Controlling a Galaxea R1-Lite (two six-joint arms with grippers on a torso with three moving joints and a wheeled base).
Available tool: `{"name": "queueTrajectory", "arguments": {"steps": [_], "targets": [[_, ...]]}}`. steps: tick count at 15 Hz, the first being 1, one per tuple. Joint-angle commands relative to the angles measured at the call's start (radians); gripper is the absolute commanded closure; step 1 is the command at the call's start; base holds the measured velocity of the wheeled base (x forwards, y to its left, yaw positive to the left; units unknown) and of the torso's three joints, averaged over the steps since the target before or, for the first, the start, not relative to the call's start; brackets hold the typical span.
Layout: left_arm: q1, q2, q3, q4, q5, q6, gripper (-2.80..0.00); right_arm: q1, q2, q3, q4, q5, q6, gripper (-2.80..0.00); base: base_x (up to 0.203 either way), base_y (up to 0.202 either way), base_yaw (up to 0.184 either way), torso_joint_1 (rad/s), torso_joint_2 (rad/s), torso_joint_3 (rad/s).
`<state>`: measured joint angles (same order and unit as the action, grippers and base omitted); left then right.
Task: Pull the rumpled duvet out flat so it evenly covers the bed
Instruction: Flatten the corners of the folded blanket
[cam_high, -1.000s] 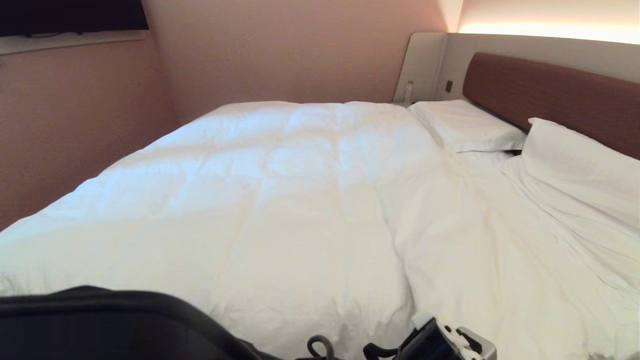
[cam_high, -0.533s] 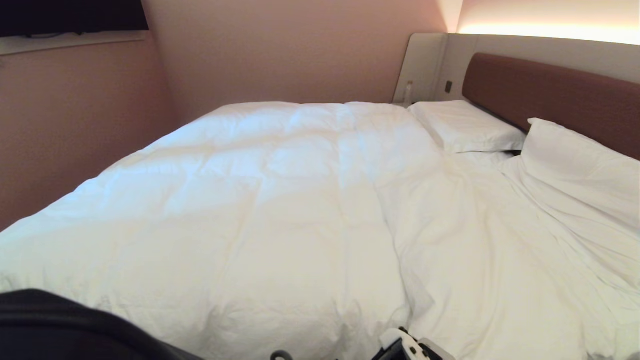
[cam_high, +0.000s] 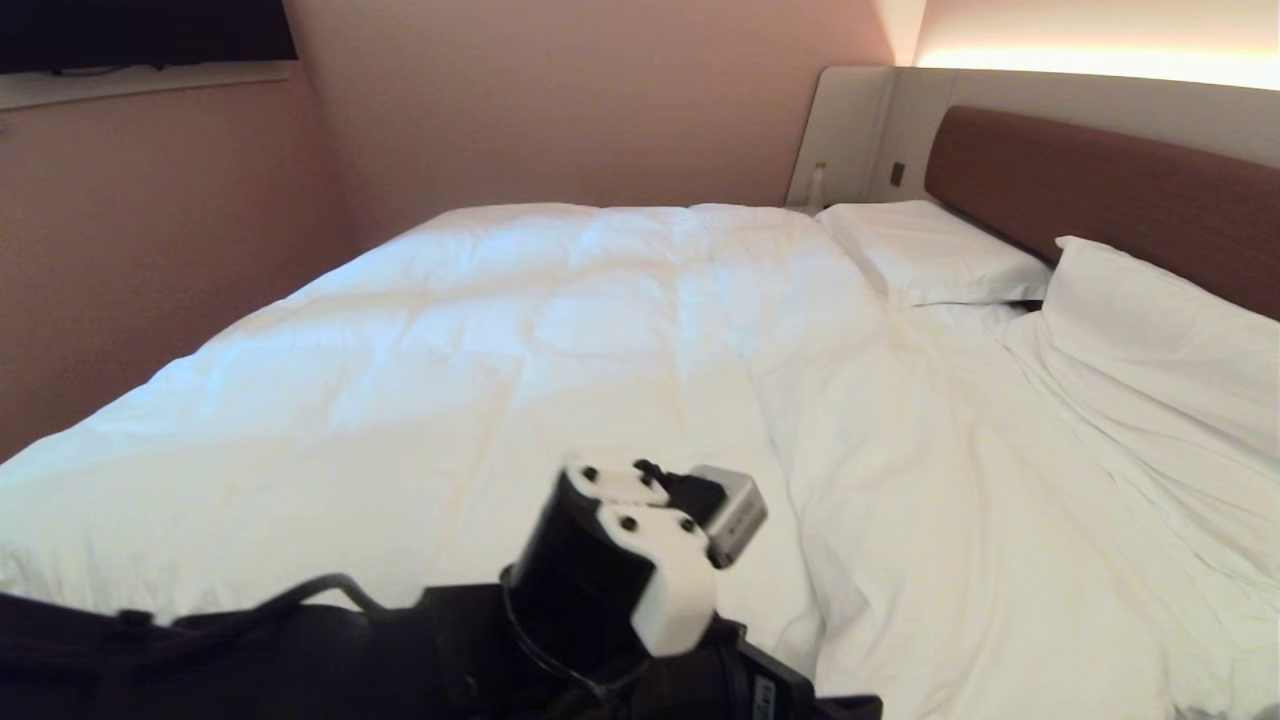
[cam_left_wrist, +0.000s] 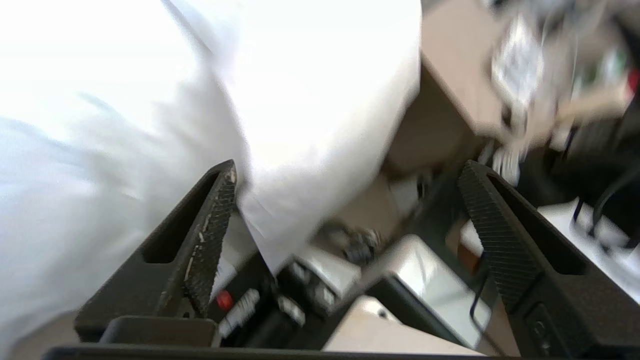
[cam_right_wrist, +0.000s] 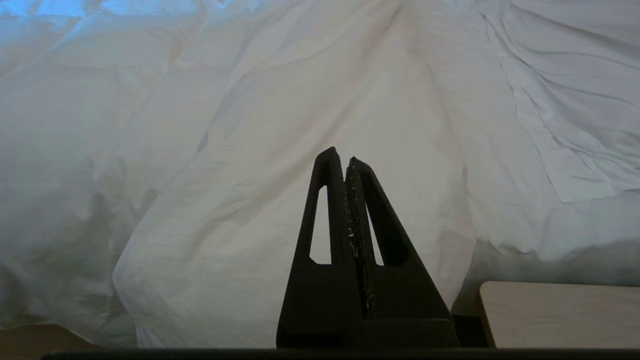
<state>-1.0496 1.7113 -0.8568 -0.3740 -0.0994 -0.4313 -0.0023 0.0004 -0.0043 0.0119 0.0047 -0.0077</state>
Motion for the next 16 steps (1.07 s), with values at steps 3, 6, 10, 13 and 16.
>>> {"name": "queueTrajectory", "arguments": {"steps": [3, 6, 10, 13, 16], "targets": [[0.118, -0.166, 0.032, 0.003, 0.001, -0.004, -2.80, 0.001, 0.000, 0.000, 0.000, 0.000, 0.002, 0.00, 0.000, 0.000, 0.000, 0.000, 0.00, 0.000], [0.199, -0.257, 0.107, 0.003, 0.010, -0.004, -2.80, 0.001, 0.000, 0.000, 0.000, 0.000, 0.012, 0.00, 0.000, 0.000, 0.000, 0.000, 0.00, 0.000], [0.214, -0.311, 0.219, -0.005, 0.008, -0.007, -2.80, 0.000, 0.000, 0.000, 0.002, 0.000, 0.009, 0.00, 0.000, 0.000, 0.000, 0.000, 0.00, 0.000], [0.212, -0.289, 0.251, -0.011, -0.038, -0.031, -2.80, -0.001, 0.000, 0.000, -0.001, 0.000, 0.009, 0.00, 0.000, 0.000, 0.000, 0.000, 0.00, 0.000], [0.213, -0.104, 0.244, -0.114, -0.157, -0.072, -2.80, -0.001, 0.000, 0.001, -0.006, 0.000, 0.011, 0.00, 0.000, 0.000, 0.000, 0.000, 0.00, 0.000]]}}
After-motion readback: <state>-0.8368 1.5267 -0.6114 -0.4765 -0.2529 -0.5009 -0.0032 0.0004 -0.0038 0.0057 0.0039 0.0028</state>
